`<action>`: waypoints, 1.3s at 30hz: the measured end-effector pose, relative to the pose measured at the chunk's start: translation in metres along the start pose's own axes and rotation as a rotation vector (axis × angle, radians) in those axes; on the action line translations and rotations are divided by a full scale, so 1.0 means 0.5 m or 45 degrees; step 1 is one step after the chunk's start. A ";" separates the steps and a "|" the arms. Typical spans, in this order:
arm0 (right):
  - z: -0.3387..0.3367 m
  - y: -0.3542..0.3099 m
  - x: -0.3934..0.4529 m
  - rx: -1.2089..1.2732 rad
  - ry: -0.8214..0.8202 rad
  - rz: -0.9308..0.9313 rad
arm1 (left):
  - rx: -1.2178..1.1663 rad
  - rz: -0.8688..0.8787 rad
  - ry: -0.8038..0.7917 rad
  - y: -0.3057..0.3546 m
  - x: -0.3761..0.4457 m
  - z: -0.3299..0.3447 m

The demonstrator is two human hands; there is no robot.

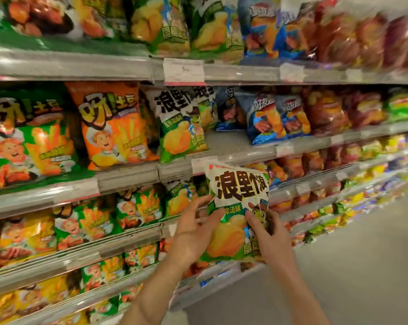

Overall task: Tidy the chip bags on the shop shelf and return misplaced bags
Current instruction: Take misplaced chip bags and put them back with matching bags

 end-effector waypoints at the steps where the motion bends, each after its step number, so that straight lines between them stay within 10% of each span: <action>1: -0.019 -0.008 0.029 -0.011 0.003 -0.017 | -0.003 0.008 -0.019 0.011 0.026 0.025; 39: 0.011 -0.254 0.663 0.025 -0.526 -0.639 | 0.160 0.219 0.810 0.137 0.552 0.182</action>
Point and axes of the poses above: each hand's wrist, its own x-axis towards the middle knuckle, its own z-axis out of the palm, y = z × x, the point moved 4 cm from there along x, towards the middle knuckle, and after that the axes turned 8 degrees about -x, right-handed, at the moved point
